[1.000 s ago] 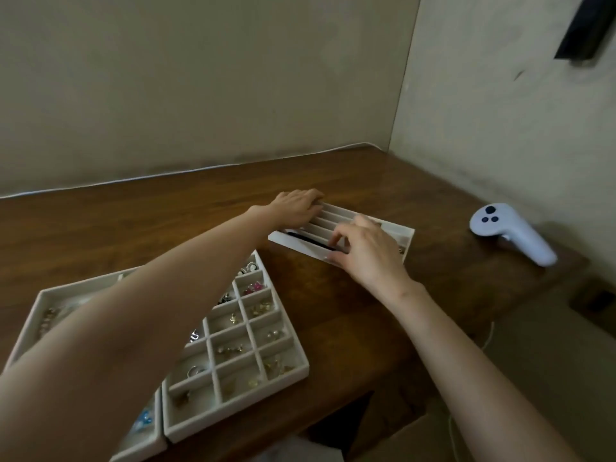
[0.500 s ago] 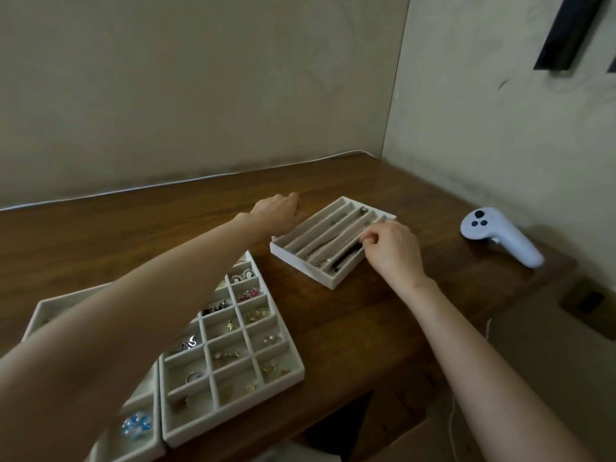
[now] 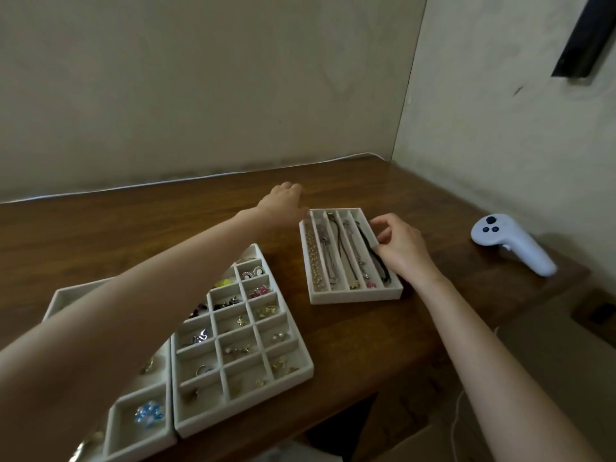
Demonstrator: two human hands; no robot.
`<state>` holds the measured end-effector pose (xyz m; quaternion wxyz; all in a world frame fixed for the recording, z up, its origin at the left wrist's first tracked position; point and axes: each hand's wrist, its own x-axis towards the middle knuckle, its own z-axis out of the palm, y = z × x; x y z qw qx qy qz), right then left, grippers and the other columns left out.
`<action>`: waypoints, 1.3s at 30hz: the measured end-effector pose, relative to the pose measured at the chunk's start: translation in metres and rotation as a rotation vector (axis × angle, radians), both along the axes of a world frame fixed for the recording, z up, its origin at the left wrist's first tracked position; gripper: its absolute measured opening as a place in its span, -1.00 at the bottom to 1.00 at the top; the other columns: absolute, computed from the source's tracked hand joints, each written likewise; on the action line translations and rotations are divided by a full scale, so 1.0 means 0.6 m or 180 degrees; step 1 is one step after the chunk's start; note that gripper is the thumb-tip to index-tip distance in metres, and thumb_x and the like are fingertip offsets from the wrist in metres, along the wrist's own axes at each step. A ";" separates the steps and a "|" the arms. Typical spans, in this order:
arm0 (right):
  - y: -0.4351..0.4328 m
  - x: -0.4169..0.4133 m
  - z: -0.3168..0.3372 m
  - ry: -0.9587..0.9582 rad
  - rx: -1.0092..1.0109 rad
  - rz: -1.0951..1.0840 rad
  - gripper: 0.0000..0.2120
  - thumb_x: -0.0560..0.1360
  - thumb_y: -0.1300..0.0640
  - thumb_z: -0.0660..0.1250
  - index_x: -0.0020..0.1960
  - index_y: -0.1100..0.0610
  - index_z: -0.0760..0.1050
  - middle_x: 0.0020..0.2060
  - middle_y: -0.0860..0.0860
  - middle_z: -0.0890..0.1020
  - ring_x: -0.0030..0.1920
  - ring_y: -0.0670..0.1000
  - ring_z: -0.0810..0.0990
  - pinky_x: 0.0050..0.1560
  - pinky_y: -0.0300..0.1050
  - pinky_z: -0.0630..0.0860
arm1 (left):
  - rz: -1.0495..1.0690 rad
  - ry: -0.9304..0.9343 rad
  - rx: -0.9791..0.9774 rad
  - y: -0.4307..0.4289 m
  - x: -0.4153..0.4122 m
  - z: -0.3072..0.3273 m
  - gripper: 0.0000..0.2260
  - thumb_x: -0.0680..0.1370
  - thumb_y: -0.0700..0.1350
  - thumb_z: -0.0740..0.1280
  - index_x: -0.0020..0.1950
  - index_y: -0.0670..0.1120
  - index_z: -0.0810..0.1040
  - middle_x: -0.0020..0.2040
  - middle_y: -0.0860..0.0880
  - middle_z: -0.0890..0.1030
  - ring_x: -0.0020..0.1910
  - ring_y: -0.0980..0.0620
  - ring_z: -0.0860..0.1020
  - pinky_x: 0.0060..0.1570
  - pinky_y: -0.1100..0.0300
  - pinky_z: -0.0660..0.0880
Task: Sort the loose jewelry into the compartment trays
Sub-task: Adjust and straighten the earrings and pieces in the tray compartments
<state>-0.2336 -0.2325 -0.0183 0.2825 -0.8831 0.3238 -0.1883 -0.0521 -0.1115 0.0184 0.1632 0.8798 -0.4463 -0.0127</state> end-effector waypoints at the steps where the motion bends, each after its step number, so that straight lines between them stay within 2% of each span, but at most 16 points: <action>1: 0.000 -0.003 0.003 0.0028 0.0058 0.0094 -0.60 0.48 0.20 0.36 0.29 0.00 0.39 -0.09 -0.11 0.51 -0.10 -0.14 0.49 -0.28 -0.31 0.34 | -0.0036 0.0017 0.0081 0.002 0.003 -0.004 -0.58 0.59 -0.07 0.21 0.43 -0.13 0.27 0.40 -0.14 0.32 0.38 -0.10 0.29 0.34 -0.01 0.29; 5: 0.004 -0.019 0.017 0.0212 0.0251 0.0444 -0.54 0.48 0.26 0.34 0.32 -0.04 0.37 -0.06 -0.11 0.52 -0.07 -0.16 0.49 -0.25 -0.31 0.35 | -0.0136 -0.0190 0.0163 0.012 0.005 -0.021 -0.65 0.60 -0.07 0.16 0.38 -0.13 0.35 0.35 -0.14 0.39 0.34 -0.10 0.34 0.32 -0.03 0.31; 11: 0.019 -0.036 0.029 0.0369 0.0616 0.0750 -0.47 0.45 0.32 0.34 0.34 -0.05 0.37 -0.06 -0.02 0.54 -0.03 -0.09 0.55 -0.03 -0.14 0.51 | -0.0175 -0.0175 0.0520 0.037 -0.004 -0.034 -0.80 0.59 -0.09 0.19 0.13 -0.12 0.51 0.06 -0.09 0.57 0.01 -0.03 0.54 0.07 0.03 0.51; 16: 0.032 -0.044 0.031 0.0591 0.0828 0.1061 -0.55 0.52 0.22 0.30 0.37 -0.02 0.35 -0.07 -0.02 0.56 -0.08 -0.10 0.58 -0.20 -0.24 0.49 | -0.0136 -0.0302 0.0561 0.055 -0.012 -0.026 -0.84 0.59 -0.12 0.21 0.09 -0.09 0.55 0.01 -0.07 0.60 -0.05 -0.04 0.57 -0.01 0.05 0.56; 18: 0.037 -0.044 0.028 0.0623 0.0862 0.1097 -0.58 0.54 0.17 0.28 0.38 0.00 0.36 -0.06 -0.06 0.55 -0.08 -0.12 0.57 -0.21 -0.27 0.47 | -0.0125 -0.0355 0.0593 0.060 -0.014 -0.023 -0.84 0.58 -0.14 0.21 0.07 -0.09 0.56 -0.01 -0.07 0.60 -0.06 -0.05 0.57 -0.02 0.04 0.56; 20: 0.038 -0.043 0.025 0.0599 0.0905 0.1079 -0.60 0.54 0.16 0.28 0.37 -0.01 0.38 -0.02 -0.09 0.52 -0.03 -0.13 0.55 -0.15 -0.23 0.48 | -0.0119 -0.0348 0.0616 0.065 -0.015 -0.023 -0.84 0.58 -0.14 0.21 0.07 -0.10 0.56 -0.01 -0.07 0.61 -0.07 -0.04 0.58 -0.02 0.05 0.56; 23: 0.040 -0.042 0.025 0.0605 0.0899 0.1085 -0.62 0.54 0.16 0.28 0.34 -0.03 0.40 0.08 -0.03 0.53 0.03 -0.11 0.53 -0.05 -0.17 0.49 | -0.0112 -0.0268 0.0642 0.071 -0.015 -0.023 -0.84 0.58 -0.13 0.21 0.05 -0.12 0.56 -0.03 -0.07 0.61 -0.08 -0.04 0.58 -0.05 0.09 0.56; 27: 0.043 -0.042 0.029 0.0616 0.0898 0.1143 -0.63 0.54 0.16 0.28 0.34 -0.03 0.41 0.04 -0.05 0.53 0.01 -0.12 0.53 -0.13 -0.21 0.47 | -0.0140 -0.0259 0.0691 0.079 -0.014 -0.020 -0.86 0.58 -0.12 0.22 0.00 -0.13 0.54 -0.08 -0.08 0.60 -0.10 -0.04 0.58 -0.11 0.13 0.54; 34: 0.050 -0.045 0.035 0.0643 0.0770 0.1186 -0.63 0.55 0.14 0.27 0.35 0.01 0.40 -0.06 -0.04 0.56 -0.09 -0.11 0.57 -0.22 -0.28 0.44 | -0.0201 -0.0299 0.0692 0.090 -0.015 -0.017 -0.86 0.57 -0.09 0.24 -0.01 -0.12 0.53 -0.14 -0.03 0.54 -0.17 0.02 0.52 -0.24 0.24 0.38; 39: 0.053 -0.044 0.038 0.0666 0.0706 0.1184 -0.64 0.55 0.14 0.27 0.34 0.02 0.41 -0.06 -0.03 0.56 -0.08 -0.10 0.57 -0.21 -0.26 0.46 | -0.0035 -0.0826 0.0703 0.092 -0.025 -0.018 -0.84 0.59 -0.06 0.22 -0.06 -0.12 0.52 -0.19 -0.04 0.52 -0.29 0.04 0.47 -0.43 0.28 0.31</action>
